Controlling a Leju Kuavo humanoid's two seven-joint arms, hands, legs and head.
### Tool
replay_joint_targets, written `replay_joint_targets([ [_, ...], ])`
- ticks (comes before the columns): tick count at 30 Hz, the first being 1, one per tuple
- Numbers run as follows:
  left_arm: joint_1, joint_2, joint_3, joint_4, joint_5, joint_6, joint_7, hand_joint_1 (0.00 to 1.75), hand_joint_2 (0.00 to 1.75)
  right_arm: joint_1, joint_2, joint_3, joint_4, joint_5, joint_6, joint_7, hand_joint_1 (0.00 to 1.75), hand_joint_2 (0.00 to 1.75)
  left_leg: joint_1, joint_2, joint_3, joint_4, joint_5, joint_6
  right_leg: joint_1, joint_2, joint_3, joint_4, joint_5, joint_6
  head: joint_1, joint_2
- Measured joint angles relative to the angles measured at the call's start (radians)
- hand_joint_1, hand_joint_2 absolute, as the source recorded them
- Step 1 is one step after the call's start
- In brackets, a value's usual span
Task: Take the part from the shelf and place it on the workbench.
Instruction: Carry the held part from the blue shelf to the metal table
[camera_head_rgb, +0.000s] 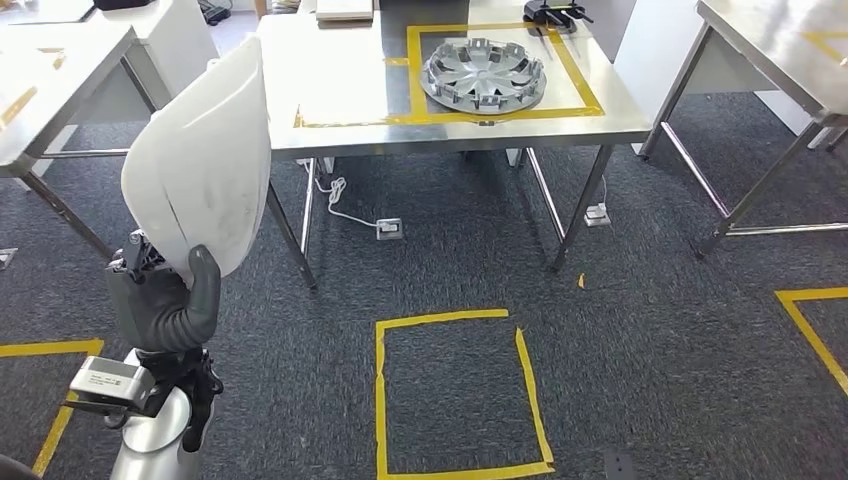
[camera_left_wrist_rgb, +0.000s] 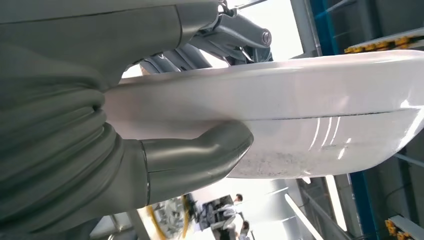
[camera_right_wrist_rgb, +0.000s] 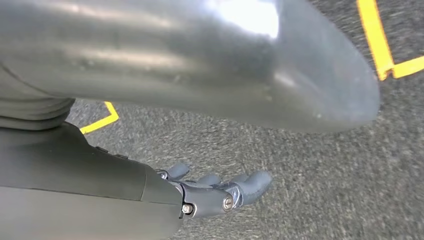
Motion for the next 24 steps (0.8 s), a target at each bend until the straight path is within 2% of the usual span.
replay_joint_targets([
  [3, -0.001, -0.001, 0.000, -0.001, 0.000, -0.001, 0.002, 1.75, 1.75, -0.002, -0.001, -0.005, -0.001, -0.008, 0.006, -0.006, 0.00, 0.00, 0.000, -0.002, 0.010, -0.005, 0.028, 0.023, 0.003, -0.003, 0.013, 0.006, -0.028, 0.019, 0.000, 0.000],
  [4, -0.001, -0.001, 0.000, -0.003, 0.000, -0.001, 0.003, 1.75, 1.75, -0.003, -0.001, -0.007, -0.001, -0.009, 0.008, -0.008, 0.00, 0.00, 0.001, -0.004, 0.013, -0.006, 0.032, 0.031, 0.002, -0.003, 0.009, 0.022, -0.039, 0.024, 0.001, 0.000],
  [5, -0.002, -0.002, 0.000, -0.003, 0.000, -0.001, 0.003, 1.75, 1.75, -0.004, 0.000, -0.009, -0.001, -0.009, 0.009, -0.008, 0.00, 0.00, 0.002, -0.005, 0.018, -0.007, 0.031, 0.038, 0.002, -0.003, -0.007, 0.059, -0.060, 0.029, 0.001, 0.000],
  [6, -0.001, -0.002, 0.000, -0.004, 0.000, -0.001, 0.003, 1.75, 1.75, -0.004, 0.000, -0.011, -0.001, -0.009, 0.010, -0.009, 0.00, 0.00, 0.002, -0.005, 0.020, -0.008, 0.028, 0.044, 0.002, -0.003, -0.039, 0.115, -0.087, 0.031, 0.002, 0.000],
  [8, 0.000, -0.002, 0.000, -0.003, 0.000, -0.001, 0.004, 1.75, 1.75, -0.003, 0.000, -0.014, -0.001, -0.010, 0.010, -0.009, 0.00, 0.00, -0.002, -0.007, 0.024, -0.007, 0.019, 0.051, 0.003, -0.003, -0.125, 0.247, -0.138, 0.032, 0.004, 0.000],
  [9, 0.001, -0.002, 0.000, -0.003, 0.000, -0.001, 0.004, 1.75, 1.75, -0.003, 0.000, -0.016, -0.001, -0.010, 0.010, -0.009, 0.00, 0.00, -0.004, -0.009, 0.027, -0.007, 0.014, 0.053, 0.004, -0.003, -0.158, 0.285, -0.139, 0.030, 0.004, 0.000],
  [10, 0.002, -0.002, 0.000, -0.002, 0.000, -0.001, 0.004, 1.75, 1.75, -0.002, 0.000, -0.017, -0.001, -0.010, 0.010, -0.009, 0.00, 0.00, -0.005, -0.011, 0.032, -0.007, 0.009, 0.053, 0.004, -0.003, -0.173, 0.286, -0.117, 0.027, 0.004, 0.000],
  [11, 0.002, -0.002, 0.000, -0.002, 0.000, -0.001, 0.004, 1.75, 1.75, -0.002, 0.000, -0.018, -0.001, -0.011, 0.010, -0.009, 0.00, 0.00, -0.007, -0.013, 0.039, -0.007, 0.004, 0.052, 0.006, -0.003, -0.168, 0.248, -0.077, 0.023, 0.005, 0.000],
  [13, 0.001, -0.002, 0.000, -0.002, 0.000, -0.001, 0.004, 1.75, 1.75, -0.002, 0.000, -0.018, -0.001, -0.011, 0.010, -0.010, 0.00, 0.00, -0.009, -0.014, 0.056, -0.006, -0.009, 0.048, 0.011, -0.007, -0.121, 0.112, 0.013, 0.011, 0.005, 0.000],
  [14, 0.001, -0.002, 0.000, -0.001, 0.000, -0.001, 0.004, 1.75, 1.75, -0.003, 0.000, -0.018, -0.001, -0.012, 0.011, -0.011, 0.00, 0.00, -0.011, -0.015, 0.061, -0.006, -0.015, 0.044, 0.014, -0.009, -0.101, 0.059, 0.039, 0.006, 0.005, 0.000],
  [15, 0.001, -0.002, 0.000, -0.001, 0.000, -0.001, 0.004, 1.75, 1.75, -0.003, 0.000, -0.019, -0.001, -0.014, 0.011, -0.011, 0.00, 0.00, -0.012, -0.015, 0.065, -0.007, -0.020, 0.039, 0.018, -0.009, -0.090, 0.028, 0.050, 0.002, 0.006, 0.000],
  [18, 0.001, -0.002, 0.000, -0.001, 0.000, -0.001, 0.005, 1.75, 1.75, -0.005, 0.000, -0.021, -0.001, -0.017, 0.014, -0.011, 0.00, 0.00, -0.014, -0.010, 0.073, -0.013, -0.033, 0.021, 0.017, -0.001, -0.079, 0.010, 0.045, -0.010, 0.007, 0.000],
  [20, 0.000, -0.002, 0.000, -0.003, -0.001, -0.001, 0.003, 1.75, 1.75, -0.003, 0.002, -0.023, -0.001, -0.019, 0.015, -0.010, 0.00, 0.00, -0.014, -0.007, 0.062, 0.024, -0.054, 0.008, 0.009, 0.009, -0.060, 0.000, 0.044, -0.021, 0.003, 0.000],
  [21, 0.000, -0.001, 0.000, -0.004, -0.001, -0.002, 0.003, 1.75, 1.75, -0.003, 0.002, -0.024, -0.001, -0.020, 0.016, -0.008, 0.00, 0.00, -0.011, -0.007, 0.038, 0.072, -0.075, 0.003, 0.007, 0.013, -0.052, -0.003, 0.043, -0.025, 0.000, 0.000],
  [23, 0.004, 0.000, 0.000, -0.003, -0.001, -0.002, 0.002, 1.75, 1.75, -0.002, 0.002, -0.025, -0.001, -0.021, 0.016, -0.006, 0.00, 0.00, -0.006, -0.008, -0.039, 0.205, -0.120, -0.005, 0.006, 0.026, -0.040, -0.003, 0.033, -0.030, -0.002, 0.000],
  [24, 0.007, 0.000, 0.000, -0.002, -0.001, -0.003, 0.002, 1.75, 1.75, -0.002, 0.002, -0.025, -0.001, -0.022, 0.016, -0.006, 0.00, 0.00, -0.004, -0.008, -0.074, 0.251, -0.125, -0.008, 0.006, 0.034, -0.034, -0.003, 0.027, -0.030, -0.003, 0.000],
])
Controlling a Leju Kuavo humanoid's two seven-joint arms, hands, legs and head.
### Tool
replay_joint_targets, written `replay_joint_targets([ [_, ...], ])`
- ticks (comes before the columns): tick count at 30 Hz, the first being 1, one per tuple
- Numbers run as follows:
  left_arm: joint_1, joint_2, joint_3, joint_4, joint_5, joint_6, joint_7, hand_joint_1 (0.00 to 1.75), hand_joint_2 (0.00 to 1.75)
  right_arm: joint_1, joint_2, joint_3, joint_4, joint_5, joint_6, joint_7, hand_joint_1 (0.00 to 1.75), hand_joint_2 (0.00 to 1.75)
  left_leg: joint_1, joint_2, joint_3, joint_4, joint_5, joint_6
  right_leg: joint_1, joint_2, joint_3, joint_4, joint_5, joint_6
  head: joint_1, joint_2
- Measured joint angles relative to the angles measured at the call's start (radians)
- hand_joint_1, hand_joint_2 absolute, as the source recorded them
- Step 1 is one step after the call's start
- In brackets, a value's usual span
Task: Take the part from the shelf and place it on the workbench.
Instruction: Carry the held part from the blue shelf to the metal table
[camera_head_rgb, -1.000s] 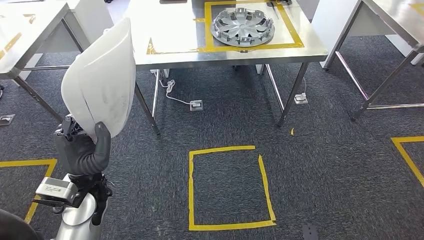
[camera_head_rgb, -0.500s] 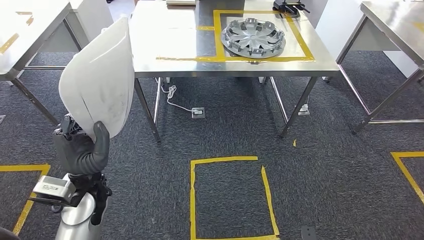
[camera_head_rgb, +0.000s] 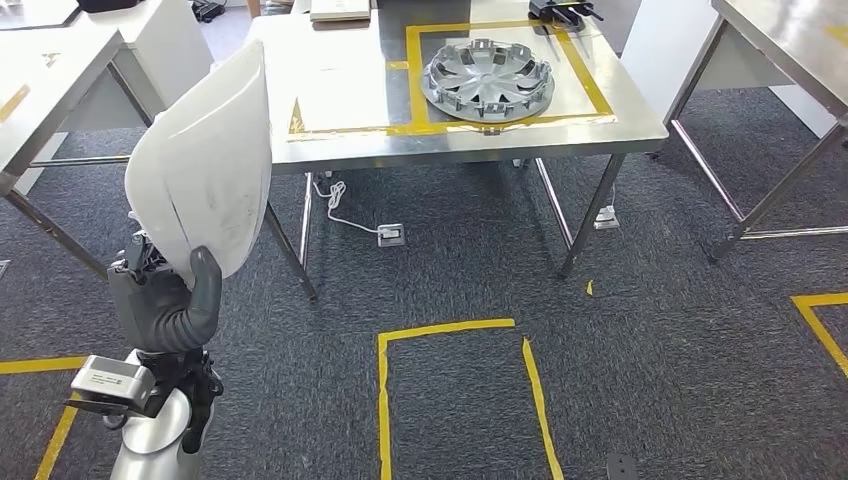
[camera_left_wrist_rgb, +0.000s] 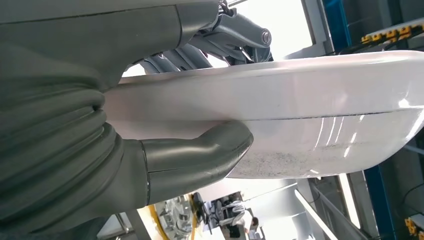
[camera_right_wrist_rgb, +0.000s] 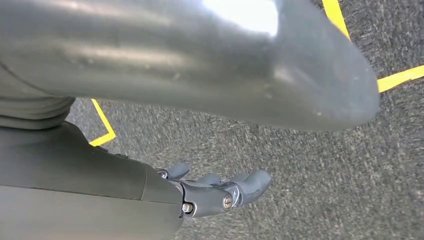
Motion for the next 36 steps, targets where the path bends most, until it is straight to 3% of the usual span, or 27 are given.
replay_joint_targets([
  [1, 0.003, 0.000, 0.000, 0.000, 0.000, 0.000, 0.000, 1.75, 1.75, 0.001, 0.000, 0.000, 0.000, -0.001, 0.000, 0.000, 0.00, 0.00, 0.001, 0.000, -0.020, 0.014, 0.015, -0.001, 0.000, 0.009, 0.007, 0.000, -0.007, 0.001, 0.000, 0.000],
  [2, 0.005, 0.001, 0.000, 0.000, 0.000, 0.000, 0.001, 1.75, 1.75, 0.002, 0.000, -0.001, 0.000, 0.000, 0.000, 0.000, 0.00, 0.00, 0.002, -0.002, -0.019, -0.013, 0.050, 0.000, 0.000, 0.019, 0.017, 0.000, -0.014, 0.002, 0.000, 0.000],
  [4, 0.007, 0.001, 0.000, -0.003, 0.000, 0.000, 0.000, 1.75, 1.75, 0.003, 0.001, -0.002, 0.000, 0.002, -0.001, -0.002, 0.00, 0.00, 0.003, -0.029, 0.026, -0.145, 0.142, 0.005, -0.002, 0.038, 0.036, 0.000, -0.030, 0.006, 0.001, 0.000],
  [6, 0.011, 0.004, 0.000, -0.007, 0.000, -0.001, -0.002, 1.75, 1.75, 0.001, 0.003, -0.002, 0.000, 0.004, -0.002, -0.005, 0.00, 0.00, 0.003, -0.067, 0.071, -0.251, 0.182, 0.013, -0.004, 0.058, 0.042, 0.000, -0.043, 0.017, 0.003, 0.000],
  [7, 0.013, 0.005, 0.000, -0.009, 0.000, -0.001, -0.003, 1.75, 1.75, 0.000, 0.003, -0.003, 0.000, 0.005, -0.003, -0.006, 0.00, 0.00, 0.001, -0.078, 0.080, -0.268, 0.178, 0.017, -0.008, 0.067, 0.041, -0.001, -0.048, 0.024, 0.003, 0.000],
  [9, 0.016, 0.005, 0.000, -0.016, 0.000, -0.001, -0.005, 1.75, 1.75, 0.001, 0.004, -0.004, 0.000, 0.005, -0.004, -0.007, 0.00, 0.00, -0.001, -0.066, 0.089, -0.276, 0.167, 0.027, -0.013, 0.078, 0.042, -0.006, -0.054, 0.038, 0.004, 0.000],
  [10, 0.016, 0.005, 0.000, -0.020, 0.000, -0.001, -0.007, 1.75, 1.75, 0.002, 0.005, -0.005, 0.000, 0.005, -0.005, -0.007, 0.00, 0.00, 0.000, -0.057, 0.096, -0.281, 0.163, 0.034, -0.014, 0.066, 0.042, -0.003, -0.057, 0.044, 0.005, 0.000],
  [11, 0.016, 0.004, 0.000, -0.023, 0.000, -0.001, -0.008, 1.75, 1.75, 0.002, 0.005, -0.006, 0.000, 0.005, -0.005, -0.007, 0.00, 0.00, 0.001, -0.045, 0.106, -0.288, 0.158, 0.041, -0.011, 0.040, 0.031, 0.021, -0.068, 0.049, 0.006, 0.000],
  [13, 0.017, 0.004, 0.000, -0.026, 0.000, -0.001, -0.009, 1.75, 1.75, -0.003, 0.005, -0.006, 0.000, 0.005, -0.005, -0.008, 0.00, 0.00, 0.003, -0.020, 0.127, -0.296, 0.144, 0.050, -0.007, -0.017, -0.035, 0.133, -0.107, 0.057, 0.010, 0.000],
  [15, 0.022, 0.004, 0.000, -0.027, 0.000, -0.001, -0.009, 1.75, 1.75, -0.005, 0.005, -0.007, 0.000, 0.005, -0.005, -0.008, 0.00, 0.00, 0.002, 0.005, 0.145, -0.296, 0.126, 0.054, -0.006, -0.035, -0.130, 0.264, -0.137, 0.061, 0.011, 0.000],
  [16, 0.025, 0.004, 0.000, -0.027, 0.000, -0.001, -0.009, 1.75, 1.75, -0.003, 0.005, -0.008, 0.000, 0.004, -0.005, -0.008, 0.00, 0.00, 0.002, 0.016, 0.155, -0.295, 0.117, 0.053, -0.006, -0.036, -0.159, 0.287, -0.123, 0.061, 0.012, 0.000],
  [17, 0.026, 0.004, 0.000, -0.027, 0.000, -0.001, -0.009, 1.75, 1.75, -0.001, 0.005, -0.009, 0.000, 0.004, -0.005, -0.008, 0.00, 0.00, 0.002, 0.025, 0.167, -0.295, 0.107, 0.052, -0.006, -0.037, -0.168, 0.271, -0.089, 0.059, 0.012, 0.000],
  [19, 0.027, 0.004, 0.000, -0.027, 0.000, -0.001, -0.009, 1.75, 1.75, 0.002, 0.005, -0.011, 0.000, 0.002, -0.005, -0.008, 0.00, 0.00, 0.001, 0.045, 0.193, -0.294, 0.085, 0.047, -0.002, -0.060, -0.133, 0.143, 0.016, 0.052, 0.013, 0.000],
  [21, 0.026, 0.004, 0.000, -0.027, 0.000, -0.001, -0.009, 1.75, 1.75, 0.000, 0.005, -0.013, 0.000, 0.001, -0.005, -0.008, 0.00, 0.00, -0.005, 0.060, 0.211, -0.292, 0.062, 0.038, 0.006, -0.094, -0.090, 0.033, 0.071, 0.039, 0.013, 0.000],
  [22, 0.026, 0.004, 0.000, -0.027, 0.000, -0.002, -0.009, 1.75, 1.75, -0.001, 0.005, -0.014, 0.000, 0.001, -0.005, -0.008, 0.00, 0.00, -0.008, 0.067, 0.216, -0.292, 0.054, 0.032, 0.011, -0.103, -0.082, 0.013, 0.073, 0.032, 0.013, 0.000],
  [24, 0.023, 0.005, 0.000, -0.028, 0.000, -0.006, -0.008, 1.75, 1.75, -0.002, 0.005, -0.015, 0.000, -0.001, -0.004, -0.009, 0.00, 0.00, -0.011, 0.082, 0.229, -0.297, 0.043, 0.020, 0.012, -0.087, -0.078, 0.012, 0.063, 0.022, 0.013, 0.000],
  [26, 0.019, 0.005, 0.000, -0.028, 0.000, -0.009, -0.008, 1.75, 1.75, -0.002, 0.005, -0.016, 0.000, -0.002, -0.003, -0.012, 0.00, 0.00, -0.008, 0.067, 0.230, -0.276, 0.023, 0.009, 0.007, -0.070, -0.070, 0.006, 0.059, 0.012, 0.010, 0.000],
  [28, 0.019, 0.007, 0.000, -0.028, 0.000, -0.010, -0.009, 1.75, 1.75, -0.003, 0.005, -0.017, 0.000, -0.001, 0.002, -0.018, 0.00, 0.00, -0.002, 0.027, 0.179, -0.175, -0.025, 0.000, 0.002, -0.055, -0.060, 0.003, 0.054, 0.003, 0.006, 0.000],
  [30, 0.022, 0.011, 0.000, -0.026, 0.000, -0.011, -0.009, 1.75, 1.75, -0.003, 0.005, -0.017, 0.000, 0.000, 0.011, -0.025, 0.00, 0.00, 0.001, 0.007, 0.092, -0.039, -0.068, -0.006, 0.002, -0.041, -0.052, 0.003, 0.044, -0.002, 0.005, 0.000],
  [31, 0.023, 0.013, 0.000, -0.025, 0.000, -0.011, -0.008, 1.75, 1.75, -0.002, 0.005, -0.017, 0.000, 0.000, 0.014, -0.028, 0.00, 0.00, 0.002, 0.005, 0.060, -0.003, -0.063, -0.007, 0.002, -0.034, -0.046, 0.004, 0.039, -0.002, 0.005, 0.000],
  [32, 0.024, 0.014, 0.000, -0.024, 0.000, -0.011, -0.009, 1.75, 1.75, -0.001, 0.005, -0.017, 0.000, 0.000, 0.016, -0.029, 0.00, 0.00, 0.003, 0.005, 0.046, -0.007, -0.035, -0.007, 0.002, -0.028, -0.038, 0.004, 0.032, 0.000, 0.005, 0.000],
  [34, 0.024, 0.015, 0.000, -0.023, -0.001, -0.012, -0.009, 1.75, 1.75, 0.000, 0.005, -0.017, 0.000, 0.001, 0.016, -0.029, 0.00, 0.00, 0.003, 0.004, 0.071, -0.121, 0.068, -0.002, 0.002, -0.019, -0.016, 0.005, 0.017, 0.005, 0.005, 0.000],
  [36, 0.024, 0.016, 0.000, -0.023, -0.001, -0.013, -0.009, 1.75, 1.75, -0.001, 0.005, -0.017, 0.000, 0.002, 0.017, -0.030, 0.00, 0.00, 0.000, 0.000, 0.110, -0.235, 0.129, 0.006, 0.004, -0.012, -0.002, 0.007, 0.003, 0.014, 0.005, 0.000],
])
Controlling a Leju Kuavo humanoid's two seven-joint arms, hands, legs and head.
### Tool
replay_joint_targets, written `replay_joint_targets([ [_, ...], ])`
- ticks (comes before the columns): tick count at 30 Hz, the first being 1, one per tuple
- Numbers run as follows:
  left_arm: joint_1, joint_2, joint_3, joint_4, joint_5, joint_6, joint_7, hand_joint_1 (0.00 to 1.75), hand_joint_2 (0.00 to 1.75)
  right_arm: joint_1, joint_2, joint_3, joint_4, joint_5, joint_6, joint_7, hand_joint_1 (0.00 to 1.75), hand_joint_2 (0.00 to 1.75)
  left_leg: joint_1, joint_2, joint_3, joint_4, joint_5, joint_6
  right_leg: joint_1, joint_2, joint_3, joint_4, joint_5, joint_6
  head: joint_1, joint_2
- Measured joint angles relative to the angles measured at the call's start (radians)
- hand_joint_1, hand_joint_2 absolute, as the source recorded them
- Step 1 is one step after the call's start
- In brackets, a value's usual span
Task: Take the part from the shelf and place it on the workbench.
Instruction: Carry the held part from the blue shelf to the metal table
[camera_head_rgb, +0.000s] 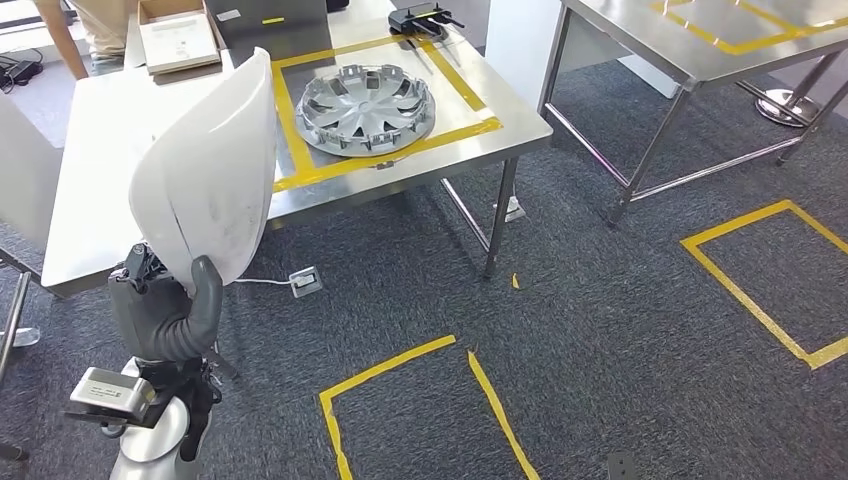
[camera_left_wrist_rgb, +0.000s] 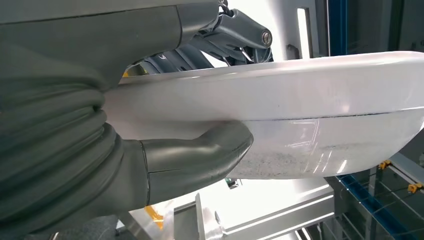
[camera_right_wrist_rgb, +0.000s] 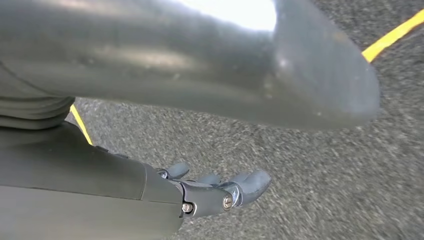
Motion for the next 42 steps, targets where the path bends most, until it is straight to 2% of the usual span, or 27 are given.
replay_joint_targets([
  [1, 0.000, 0.000, 0.000, 0.000, 0.000, 0.000, 0.000, 1.75, 1.75, 0.000, 0.000, 0.000, 0.000, 0.000, 0.000, 0.000, 0.00, 0.00, -0.002, -0.002, 0.009, -0.025, 0.006, 0.005, 0.001, 0.002, 0.002, 0.000, -0.004, 0.006, 0.000, 0.000],
  [4, -0.001, 0.000, 0.000, -0.001, 0.000, -0.001, 0.000, 1.75, 1.75, 0.000, 0.000, 0.000, 0.000, 0.000, 0.000, 0.000, 0.00, 0.00, -0.003, -0.004, 0.016, -0.038, 0.000, 0.024, -0.001, 0.003, 0.001, -0.001, -0.010, 0.023, 0.002, 0.000],
  [6, -0.003, -0.001, 0.000, -0.003, 0.000, -0.001, 0.000, 1.75, 1.75, -0.001, 0.000, 0.000, 0.000, 0.000, 0.000, -0.001, 0.00, 0.00, 0.001, -0.002, 0.025, -0.048, 0.001, 0.036, -0.001, -0.006, -0.018, 0.042, -0.035, 0.034, 0.004, 0.000],
  [7, -0.003, -0.001, 0.000, -0.004, 0.000, -0.002, -0.001, 1.75, 1.75, -0.002, 0.000, 0.000, 0.000, 0.000, 0.000, -0.001, 0.00, 0.00, 0.002, 0.000, 0.028, -0.051, 0.000, 0.041, -0.002, -0.012, -0.045, 0.094, -0.058, 0.038, 0.005, 0.000],
  [9, -0.003, -0.001, 0.000, -0.002, -0.001, -0.005, -0.001, 1.75, 1.75, -0.001, -0.001, 0.000, 0.000, -0.002, -0.001, -0.001, 0.00, 0.00, 0.001, 0.002, 0.030, -0.050, -0.005, 0.048, -0.002, -0.018, -0.125, 0.229, -0.105, 0.045, 0.008, 0.000],
  [10, -0.003, -0.001, 0.000, -0.001, -0.001, -0.006, -0.001, 1.75, 1.75, 0.000, -0.002, 0.000, 0.000, -0.002, -0.002, 0.000, 0.00, 0.00, 0.001, 0.003, 0.031, -0.049, -0.008, 0.049, -0.002, -0.019, -0.156, 0.272, -0.109, 0.047, 0.008, 0.000],
  [11, -0.002, -0.001, 0.000, 0.000, -0.002, -0.008, -0.001, 1.75, 1.75, 0.001, -0.002, 0.000, 0.000, -0.003, -0.002, 0.001, 0.00, 0.00, 0.001, 0.003, 0.033, -0.047, -0.011, 0.048, -0.003, -0.021, -0.170, 0.280, -0.094, 0.047, 0.008, 0.000],
  [12, -0.003, -0.001, 0.000, 0.001, -0.002, -0.009, -0.001, 1.75, 1.75, 0.001, -0.003, 0.000, 0.000, -0.003, -0.003, 0.002, 0.00, 0.00, 0.001, 0.002, 0.036, -0.045, -0.015, 0.047, -0.004, -0.022, -0.162, 0.245, -0.060, 0.047, 0.009, 0.000],
  [13, -0.004, -0.001, 0.000, 0.001, -0.003, -0.011, -0.001, 1.75, 1.75, 0.000, -0.003, 0.000, 0.000, -0.003, -0.004, 0.004, 0.00, 0.00, 0.001, 0.002, 0.040, -0.042, -0.020, 0.044, -0.005, -0.024, -0.137, 0.181, -0.018, 0.045, 0.009, 0.000],
  [15, -0.007, -0.001, 0.000, 0.003, -0.003, -0.015, -0.001, 1.75, 1.75, -0.002, -0.004, 0.000, 0.000, -0.003, -0.005, 0.005, 0.00, 0.00, -0.003, 0.002, 0.046, -0.035, -0.032, 0.034, -0.003, -0.028, -0.081, 0.059, 0.032, 0.039, 0.009, 0.000],
  [17, -0.012, -0.001, 0.000, 0.005, -0.003, -0.017, -0.001, 1.75, 1.75, -0.003, -0.004, 0.000, 0.000, -0.003, -0.005, 0.007, 0.00, 0.00, -0.006, 0.002, 0.047, -0.033, -0.037, 0.023, 0.001, -0.029, -0.062, 0.017, 0.033, 0.028, 0.010, 0.000],
  [19, -0.016, -0.001, 0.000, 0.008, -0.003, -0.019, -0.001, 1.75, 1.75, -0.003, -0.004, 0.000, 0.000, -0.003, -0.005, 0.008, 0.00, 0.00, -0.005, 0.003, 0.049, -0.035, -0.040, 0.011, -0.001, -0.026, -0.059, 0.011, 0.034, 0.015, 0.010, 0.000],
  [21, -0.019, -0.001, 0.000, 0.011, -0.003, -0.019, -0.002, 1.75, 1.75, -0.002, -0.003, 0.000, 0.000, -0.003, -0.004, 0.008, 0.00, 0.00, -0.004, 0.002, 0.036, -0.004, -0.061, -0.001, -0.004, -0.025, -0.054, 0.006, 0.035, 0.002, 0.007, 0.000],
  [22, -0.020, -0.001, 0.000, 0.013, -0.003, -0.019, -0.002, 1.75, 1.75, -0.003, -0.003, 0.000, 0.000, -0.003, -0.003, 0.008, 0.00, 0.00, -0.002, 0.002, 0.014, 0.042, -0.085, -0.006, -0.006, -0.025, -0.052, 0.004, 0.034, -0.003, 0.006, 0.000],
  [24, -0.020, 0.000, 0.000, 0.018, -0.002, -0.019, -0.003, 1.75, 1.75, -0.002, -0.003, 0.000, 0.000, -0.004, 0.000, 0.006, 0.00, 0.00, -0.001, 0.001, -0.055, 0.174, -0.140, -0.012, -0.005, -0.025, -0.050, 0.005, 0.031, -0.008, 0.004, 0.000],
  [25, -0.019, 0.002, 0.000, 0.022, -0.002, -0.019, -0.003, 1.75, 1.75, -0.002, -0.003, 0.000, 0.000, -0.004, 0.001, 0.005, 0.00, 0.00, 0.000, 0.001, -0.085, 0.226, -0.153, -0.013, -0.005, -0.025, -0.049, 0.005, 0.030, -0.009, 0.005, 0.000],
  [26, -0.019, 0.002, 0.000, 0.025, -0.002, -0.019, -0.003, 1.75, 1.75, -0.001, -0.003, -0.001, 0.000, -0.004, 0.003, 0.004, 0.00, 0.00, 0.000, 0.001, -0.100, 0.244, -0.146, -0.012, -0.005, -0.024, -0.048, 0.006, 0.028, -0.010, 0.005, 0.000],
  [27, -0.018, 0.003, 0.000, 0.027, -0.002, -0.019, -0.004, 1.75, 1.75, -0.001, -0.003, -0.001, 0.000, -0.004, 0.005, 0.003, 0.00, 0.00, 0.000, 0.001, -0.095, 0.222, -0.119, -0.011, -0.005, -0.023, -0.046, 0.007, 0.026, -0.009, 0.005, 0.000],
  [29, -0.019, 0.004, 0.000, 0.029, -0.002, -0.019, -0.004, 1.75, 1.75, -0.001, -0.003, -0.001, 0.000, -0.004, 0.012, 0.001, 0.00, 0.00, -0.001, 0.001, -0.041, 0.094, -0.043, -0.002, -0.005, -0.020, -0.038, 0.008, 0.021, -0.005, 0.005, 0.000],
  [31, -0.020, 0.004, 0.000, 0.029, -0.002, -0.019, -0.004, 1.75, 1.75, -0.002, -0.003, -0.001, 0.000, -0.005, 0.016, 0.001, 0.00, 0.00, -0.004, -0.001, 0.009, -0.013, -0.007, 0.008, -0.003, -0.018, -0.035, 0.009, 0.017, 0.004, 0.005, 0.000],
  [34, -0.021, 0.004, 0.000, 0.029, -0.002, -0.019, -0.004, 1.75, 1.75, -0.002, -0.003, -0.001, 0.000, -0.006, 0.019, 0.002, 0.00, 0.00, -0.006, -0.003, 0.020, -0.036, -0.008, 0.023, -0.002, -0.017, -0.035, 0.007, 0.016, 0.022, 0.006, 0.000],
  [36, -0.022, 0.003, 0.000, 0.029, -0.002, -0.019, -0.004, 1.75, 1.75, -0.002, -0.002, -0.001, 0.000, -0.005, 0.019, 0.003, 0.00, 0.00, -0.002, -0.003, 0.027, -0.046, -0.005, 0.035, -0.003, -0.019, -0.044, 0.032, -0.001, 0.033, 0.007, 0.000],
  [37, -0.022, 0.003, 0.000, 0.029, -0.002, -0.019, -0.004, 1.75, 1.75, -0.002, -0.002, -0.001, 0.000, -0.004, 0.020, 0.004, 0.00, 0.00, 0.000, -0.002, 0.031, -0.049, -0.004, 0.041, -0.003, -0.021, -0.063, 0.071, -0.022, 0.037, 0.008, 0.000],
  [39, -0.019, 0.003, 0.000, 0.029, -0.001, -0.018, -0.004, 1.75, 1.75, -0.001, -0.003, -0.001, 0.000, -0.001, 0.021, 0.008, 0.00, 0.00, 0.000, 0.000, 0.032, -0.049, -0.006, 0.047, -0.004, -0.022, -0.128, 0.197, -0.077, 0.044, 0.009, 0.000],
  [40, -0.017, 0.003, 0.000, 0.029, -0.001, -0.018, -0.004, 1.75, 1.75, 0.000, -0.004, -0.001, 0.000, 0.001, 0.023, 0.010, 0.00, 0.00, 0.000, 0.001, 0.032, -0.048, -0.008, 0.048, -0.005, -0.022, -0.160, 0.252, -0.093, 0.046, 0.009, 0.000],
  [41, -0.015, 0.003, 0.000, 0.029, -0.001, -0.017, -0.004, 1.75, 1.75, 0.001, -0.004, -0.001, 0.000, 0.002, 0.025, 0.011, 0.00, 0.00, 0.000, 0.001, 0.033, -0.047, -0.010, 0.049, -0.005, -0.023, -0.179, 0.279, -0.092, 0.048, 0.009, 0.000],
  [42, -0.014, 0.003, 0.000, 0.029, 0.000, -0.017, -0.004, 1.75, 1.75, 0.002, -0.004, -0.001, 0.000, 0.004, 0.026, 0.012, 0.00, 0.00, 0.000, 0.000, 0.034, -0.045, -0.012, 0.048, -0.006, -0.023, -0.177, 0.266, -0.071, 0.048, 0.010, 0.000],
])
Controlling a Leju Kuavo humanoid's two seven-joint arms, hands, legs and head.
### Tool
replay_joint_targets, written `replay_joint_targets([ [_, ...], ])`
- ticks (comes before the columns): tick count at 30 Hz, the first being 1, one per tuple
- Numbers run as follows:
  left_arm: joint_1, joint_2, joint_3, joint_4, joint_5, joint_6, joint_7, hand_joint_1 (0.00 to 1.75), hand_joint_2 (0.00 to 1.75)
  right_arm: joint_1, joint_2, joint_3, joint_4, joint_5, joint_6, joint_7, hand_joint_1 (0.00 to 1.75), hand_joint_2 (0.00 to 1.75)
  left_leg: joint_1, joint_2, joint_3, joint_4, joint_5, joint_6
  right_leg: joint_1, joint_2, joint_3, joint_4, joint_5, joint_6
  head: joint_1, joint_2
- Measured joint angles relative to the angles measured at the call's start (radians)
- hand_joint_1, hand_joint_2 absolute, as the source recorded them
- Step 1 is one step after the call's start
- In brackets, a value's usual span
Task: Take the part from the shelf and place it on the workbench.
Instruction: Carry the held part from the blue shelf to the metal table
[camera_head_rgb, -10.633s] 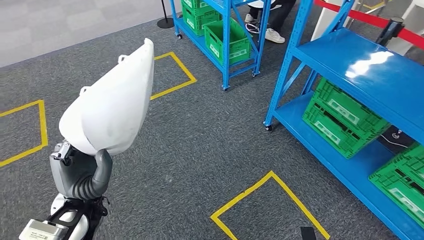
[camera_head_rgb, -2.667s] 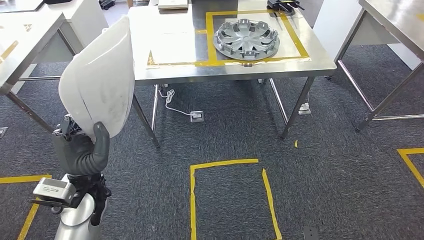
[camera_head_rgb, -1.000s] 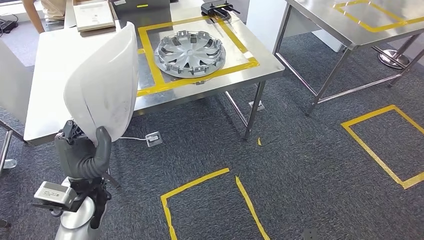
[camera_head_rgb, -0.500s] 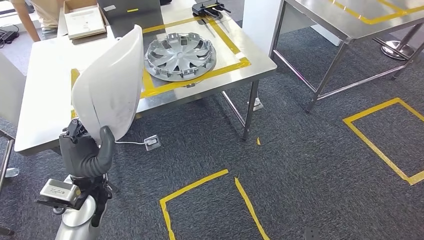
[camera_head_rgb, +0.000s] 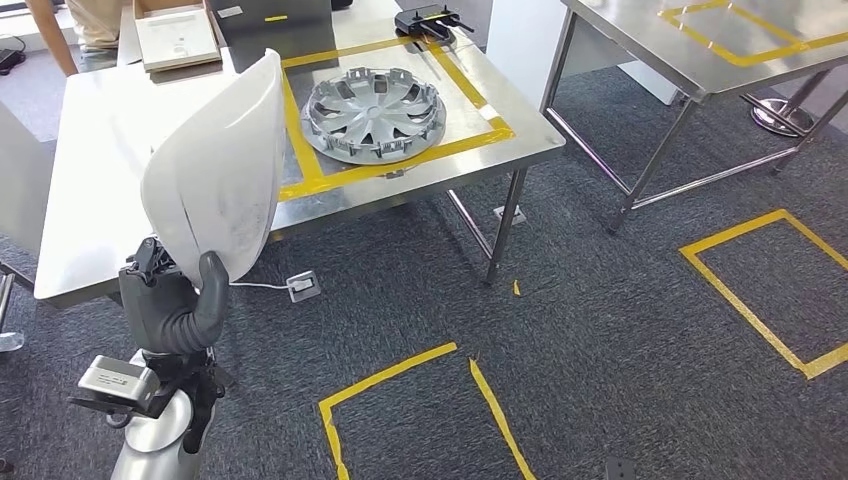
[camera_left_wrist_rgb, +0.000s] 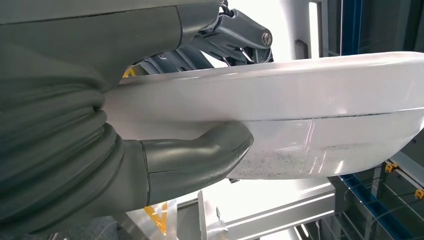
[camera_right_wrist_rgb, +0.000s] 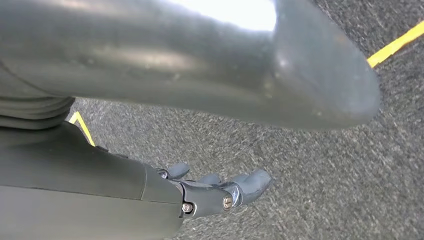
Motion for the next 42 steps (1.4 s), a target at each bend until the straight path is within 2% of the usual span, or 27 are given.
replay_joint_targets([
  [2, 0.001, 0.000, 0.000, 0.000, 0.001, 0.000, 0.000, 1.75, 1.75, -0.001, 0.000, 0.000, 0.000, 0.002, 0.003, 0.001, 0.00, 0.00, 0.001, -0.001, 0.004, 0.005, -0.007, -0.006, -0.002, -0.003, 0.053, -0.121, 0.070, -0.002, 0.000, 0.000],
  [4, 0.001, 0.000, 0.000, 0.000, 0.002, 0.001, 0.000, 1.75, 1.75, -0.003, -0.001, 0.000, 0.000, 0.005, 0.004, 0.006, 0.00, 0.00, -0.003, -0.002, 0.004, 0.012, -0.016, -0.016, 0.001, -0.004, 0.105, -0.228, 0.104, -0.011, 0.000, 0.000],
  [5, 0.001, 0.000, 0.000, 0.000, 0.002, 0.001, 0.000, 1.75, 1.75, -0.004, -0.001, 0.000, 0.000, 0.008, 0.003, 0.012, 0.00, 0.00, -0.004, -0.003, 0.004, 0.013, -0.019, -0.022, 0.003, -0.004, 0.116, -0.249, 0.104, -0.017, 0.000, 0.000],
  [8, 0.001, 0.000, 0.001, -0.001, 0.004, 0.002, 0.000, 1.75, 1.75, -0.003, -0.001, 0.000, 0.000, 0.012, 0.002, 0.027, 0.00, 0.00, -0.004, -0.003, 0.007, 0.010, -0.023, -0.039, 0.003, -0.002, 0.121, -0.255, 0.101, -0.037, 0.000, 0.000],
  [9, 0.000, 0.001, 0.001, -0.002, 0.005, 0.002, 0.000, 1.75, 1.75, -0.003, -0.001, 0.000, 0.000, 0.013, 0.002, 0.029, 0.00, 0.00, -0.004, -0.003, 0.001, 0.026, -0.033, -0.045, 0.002, -0.002, 0.125, -0.259, 0.102, -0.044, -0.002, 0.000],
  [11, 0.000, 0.001, 0.002, -0.003, 0.005, 0.002, -0.001, 1.75, 1.75, -0.003, -0.002, 0.000, 0.000, 0.015, 0.003, 0.035, 0.00, 0.00, -0.001, -0.003, -0.046, 0.119, -0.078, -0.055, -0.001, -0.002, 0.132, -0.263, 0.100, -0.054, -0.004, 0.000],
  [13, 0.003, 0.002, 0.003, -0.002, 0.006, 0.002, -0.001, 1.75, 1.75, -0.003, -0.003, 0.000, 0.000, 0.018, 0.004, 0.040, 0.00, 0.00, 0.001, -0.003, -0.120, 0.252, -0.126, -0.061, -0.001, -0.002, 0.137, -0.263, 0.095, -0.060, -0.005, 0.000],
  [14, 0.006, 0.002, 0.004, -0.002, 0.007, 0.002, 0.000, 1.75, 1.75, -0.002, -0.003, 0.000, 0.000, 0.019, 0.004, 0.041, 0.00, 0.00, 0.001, -0.003, -0.145, 0.290, -0.128, -0.062, -0.001, -0.002, 0.140, -0.262, 0.092, -0.060, -0.005, 0.000],
  [15, 0.007, 0.003, 0.004, -0.002, 0.008, 0.002, 0.000, 1.75, 1.75, -0.002, -0.004, 0.000, 0.000, 0.020, 0.004, 0.042, 0.00, 0.00, 0.002, -0.003, -0.152, 0.290, -0.110, -0.061, -0.001, -0.001, 0.145, -0.262, 0.088, -0.060, -0.005, 0.000],
  [16, 0.008, 0.003, 0.005, -0.002, 0.008, 0.002, 0.000, 1.75, 1.75, -0.001, -0.004, 0.000, 0.000, 0.021, 0.004, 0.042, 0.00, 0.00, 0.002, -0.003, -0.139, 0.250, -0.074, -0.059, -0.001, 0.000, 0.151, -0.262, 0.084, -0.059, -0.005, 0.000],
  [18, 0.008, 0.004, 0.005, -0.003, 0.008, 0.002, -0.001, 1.75, 1.75, -0.002, -0.004, 0.000, 0.000, 0.023, 0.004, 0.042, 0.00, 0.00, 0.000, -0.003, -0.079, 0.111, 0.003, -0.050, 0.001, 0.002, 0.165, -0.261, 0.074, -0.052, -0.005, 0.000],
  [19, 0.008, 0.004, 0.006, -0.004, 0.008, 0.002, -0.001, 1.75, 1.75, -0.002, -0.004, 0.000, 0.000, 0.023, 0.004, 0.042, 0.00, 0.00, -0.002, -0.004, -0.054, 0.056, 0.022, -0.045, 0.002, 0.003, 0.168, -0.260, 0.069, -0.048, -0.005, 0.000],
  [20, 0.008, 0.004, 0.006, -0.005, 0.008, 0.002, -0.001, 1.75, 1.75, -0.003, -0.004, 0.000, 0.000, 0.023, 0.004, 0.042, 0.00, 0.00, -0.004, -0.004, -0.039, 0.024, 0.027, -0.040, 0.004, 0.003, 0.169, -0.260, 0.066, -0.042, -0.005, 0.000],
  [23, 0.009, 0.004, 0.009, -0.007, 0.008, 0.002, 0.000, 1.75, 1.75, -0.003, -0.005, 0.000, 0.000, 0.024, 0.005, 0.042, 0.00, 0.00, -0.004, -0.006, -0.030, 0.007, 0.021, -0.023, 0.003, 0.003, 0.171, -0.263, 0.061, -0.024, -0.004, 0.000],
  [25, 0.007, 0.003, 0.010, -0.010, 0.008, 0.002, -0.001, 1.75, 1.75, -0.005, -0.005, 0.000, 0.000, 0.024, 0.005, 0.042, 0.00, 0.00, 0.000, -0.006, -0.019, -0.003, 0.021, -0.010, 0.002, 0.000, 0.155, -0.223, 0.040, -0.012, -0.003, 0.000],
  [26, 0.007, 0.002, 0.010, -0.011, 0.008, 0.002, -0.001, 1.75, 1.75, -0.005, -0.005, 0.001, 0.000, 0.024, 0.005, 0.041, 0.00, 0.00, 0.002, -0.005, -0.014, -0.005, 0.019, -0.005, 0.000, 0.000, 0.128, -0.173, 0.019, -0.008, -0.002, 0.000],
  [28, 0.009, 0.001, 0.010, -0.011, 0.008, 0.002, -0.001, 1.75, 1.75, -0.004, -0.008, 0.001, 0.000, 0.024, 0.005, 0.040, 0.00, 0.00, 0.001, -0.003, -0.009, -0.004, 0.012, 0.001, 0.000, -0.001, 0.047, -0.039, -0.029, 0.000, -0.002, 0.000],
  [29, 0.011, 0.001, 0.010, -0.010, 0.008, 0.002, -0.001, 1.75, 1.75, -0.003, -0.009, 0.001, 0.000, 0.024, 0.005, 0.039, 0.00, 0.00, 0.001, -0.003, -0.007, -0.003, 0.007, 0.001, 0.000, -0.001, 0.014, 0.006, -0.035, 0.003, -0.002, 0.000],
  [30, 0.014, 0.001, 0.010, -0.010, 0.008, 0.002, -0.001, 1.75, 1.75, -0.002, -0.010, 0.000, 0.000, 0.024, 0.005, 0.038, 0.00, 0.00, 0.001, -0.004, -0.004, -0.001, 0.002, 0.001, 0.000, -0.001, -0.002, 0.018, -0.021, 0.004, -0.001, 0.000],
  [31, 0.016, 0.001, 0.011, -0.010, 0.008, 0.001, -0.001, 1.75, 1.75, -0.001, -0.011, 0.000, 0.000, 0.024, 0.005, 0.037, 0.00, 0.00, 0.002, -0.004, 0.001, 0.000, -0.004, -0.001, -0.001, -0.001, 0.004, -0.013, 0.012, 0.004, -0.001, 0.000],
  [32, 0.017, 0.001, 0.011, -0.010, 0.008, 0.001, -0.001, 1.75, 1.75, 0.000, -0.012, 0.000, 0.000, 0.024, 0.005, 0.036, 0.00, 0.00, 0.003, -0.005, 0.008, 0.002, -0.010, -0.004, -0.002, -0.002, 0.028, -0.075, 0.055, 0.003, -0.001, 0.000],
  [33, 0.018, 0.001, 0.011, -0.011, 0.008, 0.001, -0.001, 1.75, 1.75, -0.001, -0.012, 0.000, 0.000, 0.024, 0.006, 0.035, 0.00, 0.00, 0.002, -0.005, 0.014, 0.005, -0.018, -0.009, -0.002, -0.003, 0.059, -0.143, 0.087, 0.002, 0.000, 0.000],
  [34, 0.018, 0.001, 0.011, -0.011, 0.008, 0.000, -0.001, 1.75, 1.75, -0.001, -0.012, 0.000, 0.000, 0.024, 0.006, 0.035, 0.00, 0.00, 0.000, -0.006, 0.018, 0.008, -0.025, -0.015, -0.001, -0.004, 0.086, -0.200, 0.107, -0.003, 0.000, 0.000],
  [35, 0.018, 0.001, 0.012, -0.011, 0.008, 0.000, -0.001, 1.75, 1.75, -0.002, -0.013, 0.001, 0.000, 0.024, 0.006, 0.035, 0.00, 0.00, -0.002, -0.007, 0.020, 0.010, -0.031, -0.020, 0.001, -0.004, 0.103, -0.234, 0.113, -0.010, 0.000, 0.000],
  [39, 0.018, 0.002, 0.013, -0.014, 0.008, 0.000, -0.002, 1.75, 1.75, 0.001, -0.012, 0.000, 0.000, 0.021, 0.007, 0.039, 0.00, 0.00, -0.003, -0.006, 0.025, 0.011, -0.044, -0.043, 0.002, -0.003, 0.120, -0.256, 0.100, -0.041, -0.001, 0.000],
  [40, 0.017, 0.002, 0.013, -0.015, 0.008, -0.001, -0.002, 1.75, 1.75, 0.001, -0.012, 0.000, 0.000, 0.021, 0.007, 0.040, 0.00, 0.00, -0.002, -0.006, 0.015, 0.035, -0.057, -0.048, 0.000, -0.002, 0.126, -0.259, 0.097, -0.049, -0.002, 0.000],
  [42, 0.017, 0.002, 0.015, -0.016, 0.008, -0.001, -0.002, 1.75, 1.75, 0.001, -0.011, 0.000, 0.000, 0.021, 0.007, 0.042, 0.00, 0.00, -0.001, -0.006, -0.044, 0.147, -0.100, -0.055, -0.001, -0.002, 0.141, -0.263, 0.086, -0.061, -0.006, 0.000],
])
